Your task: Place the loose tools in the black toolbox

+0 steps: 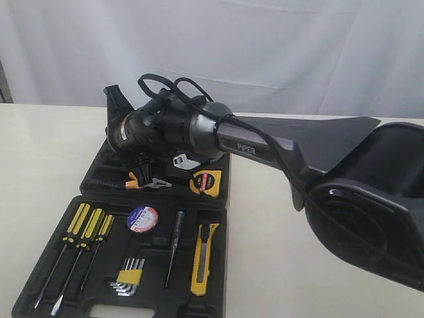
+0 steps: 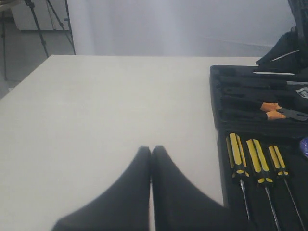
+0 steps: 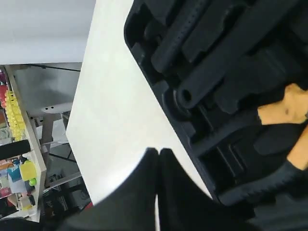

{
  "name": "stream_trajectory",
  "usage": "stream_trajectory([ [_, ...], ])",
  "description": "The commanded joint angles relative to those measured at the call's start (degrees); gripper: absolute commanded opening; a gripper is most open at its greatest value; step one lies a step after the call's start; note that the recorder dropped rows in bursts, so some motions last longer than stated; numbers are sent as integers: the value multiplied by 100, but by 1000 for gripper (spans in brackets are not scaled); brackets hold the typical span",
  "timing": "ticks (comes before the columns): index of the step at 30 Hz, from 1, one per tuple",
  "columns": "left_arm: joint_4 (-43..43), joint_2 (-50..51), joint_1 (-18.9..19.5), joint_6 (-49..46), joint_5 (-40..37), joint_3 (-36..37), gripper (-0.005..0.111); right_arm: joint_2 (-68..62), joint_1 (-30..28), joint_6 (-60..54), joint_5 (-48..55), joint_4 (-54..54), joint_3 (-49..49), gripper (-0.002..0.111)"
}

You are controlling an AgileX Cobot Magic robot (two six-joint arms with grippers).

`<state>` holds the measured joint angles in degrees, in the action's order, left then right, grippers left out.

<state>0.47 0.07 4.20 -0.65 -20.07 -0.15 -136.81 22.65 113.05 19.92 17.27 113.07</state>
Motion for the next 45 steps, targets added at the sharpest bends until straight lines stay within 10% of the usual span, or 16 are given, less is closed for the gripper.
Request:
stream_trajectory([
  [1,-47,-7,-27,24,45,15,0,-1,28,-86,151,156,19,0],
  [34,-47,-7,-27,24,45,15,0,-423,110,208,2362,-115,19,0],
  [45,-47,-7,-27,24,45,15,0,504,759,-89,2540,2251,19,0],
])
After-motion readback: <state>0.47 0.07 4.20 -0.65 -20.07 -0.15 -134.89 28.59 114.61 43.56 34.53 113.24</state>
